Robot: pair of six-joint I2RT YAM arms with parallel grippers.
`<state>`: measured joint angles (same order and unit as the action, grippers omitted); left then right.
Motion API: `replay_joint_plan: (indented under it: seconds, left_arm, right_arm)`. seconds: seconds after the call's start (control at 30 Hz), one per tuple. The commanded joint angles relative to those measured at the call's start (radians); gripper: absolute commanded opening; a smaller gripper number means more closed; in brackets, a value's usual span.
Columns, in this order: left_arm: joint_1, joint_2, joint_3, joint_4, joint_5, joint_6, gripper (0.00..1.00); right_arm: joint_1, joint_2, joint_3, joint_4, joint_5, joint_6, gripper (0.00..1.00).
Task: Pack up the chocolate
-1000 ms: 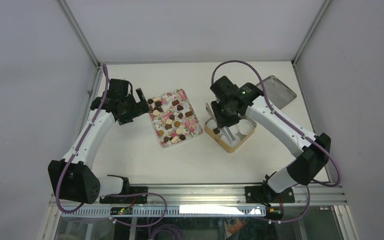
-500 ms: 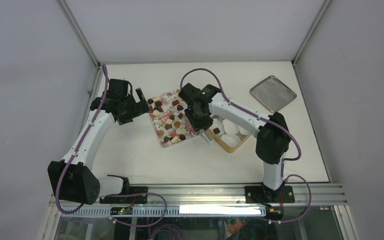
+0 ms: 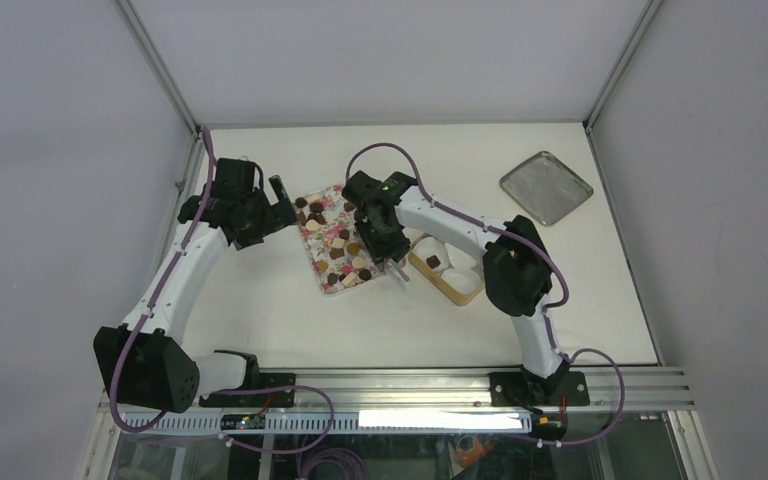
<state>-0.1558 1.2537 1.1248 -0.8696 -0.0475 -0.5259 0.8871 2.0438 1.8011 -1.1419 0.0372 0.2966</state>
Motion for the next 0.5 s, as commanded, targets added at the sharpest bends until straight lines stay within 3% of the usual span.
replay_joint_plan:
  seconds: [0.0, 0.3, 0.47]
  left_arm:
    - [0.004, -0.042, 0.015, 0.008, -0.021, 0.021, 0.99]
    - [0.004, -0.05, 0.016, 0.005, -0.027, 0.026, 0.99]
    - [0.004, -0.052, 0.016, 0.004, -0.025, 0.025, 0.99]
  right_arm:
    - [0.003, 0.026, 0.078, 0.023, -0.002, -0.008, 0.4]
    - [0.004, 0.065, 0.102, 0.037, 0.023, 0.007, 0.43]
    - [0.003, 0.061, 0.095, 0.049, 0.035, 0.01, 0.36]
